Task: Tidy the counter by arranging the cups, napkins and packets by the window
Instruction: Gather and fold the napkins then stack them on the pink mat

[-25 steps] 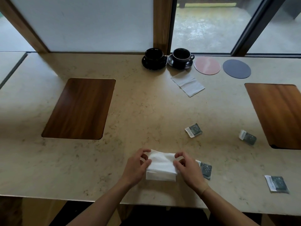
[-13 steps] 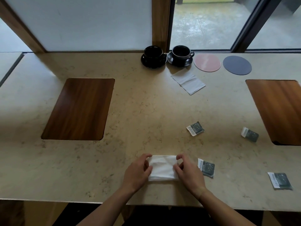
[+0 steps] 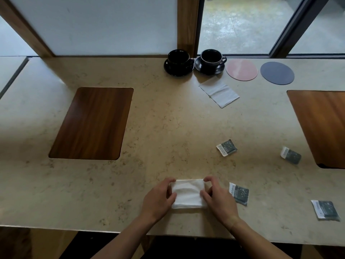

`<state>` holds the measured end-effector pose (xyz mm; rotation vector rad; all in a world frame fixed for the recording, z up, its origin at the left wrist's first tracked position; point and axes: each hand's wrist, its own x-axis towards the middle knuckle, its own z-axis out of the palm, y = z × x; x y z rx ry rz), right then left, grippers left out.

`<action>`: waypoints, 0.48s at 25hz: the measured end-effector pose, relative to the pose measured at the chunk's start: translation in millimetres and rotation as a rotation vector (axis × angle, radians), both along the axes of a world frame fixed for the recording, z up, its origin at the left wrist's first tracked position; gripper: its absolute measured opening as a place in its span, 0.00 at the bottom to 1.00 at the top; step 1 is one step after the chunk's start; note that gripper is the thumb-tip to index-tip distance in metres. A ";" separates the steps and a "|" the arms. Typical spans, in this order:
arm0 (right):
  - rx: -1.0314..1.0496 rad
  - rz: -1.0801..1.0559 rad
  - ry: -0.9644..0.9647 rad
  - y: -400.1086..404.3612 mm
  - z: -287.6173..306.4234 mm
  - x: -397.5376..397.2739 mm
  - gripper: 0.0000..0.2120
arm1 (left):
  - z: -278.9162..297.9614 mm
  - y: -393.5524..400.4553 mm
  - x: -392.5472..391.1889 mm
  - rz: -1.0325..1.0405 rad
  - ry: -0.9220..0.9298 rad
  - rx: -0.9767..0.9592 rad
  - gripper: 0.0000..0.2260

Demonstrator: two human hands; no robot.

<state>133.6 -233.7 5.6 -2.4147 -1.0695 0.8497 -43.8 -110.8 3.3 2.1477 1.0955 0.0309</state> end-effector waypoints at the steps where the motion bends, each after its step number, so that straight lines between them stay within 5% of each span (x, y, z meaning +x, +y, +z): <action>1: -0.005 0.007 -0.005 0.3 0.9 -0.7 0.17 | 0.1 0.2 0.5 -0.003 0.009 0.005 0.18; 12: 0.018 0.173 -0.077 3.4 4.7 19.6 0.21 | 4.7 18.9 12.6 -0.010 0.034 0.034 0.22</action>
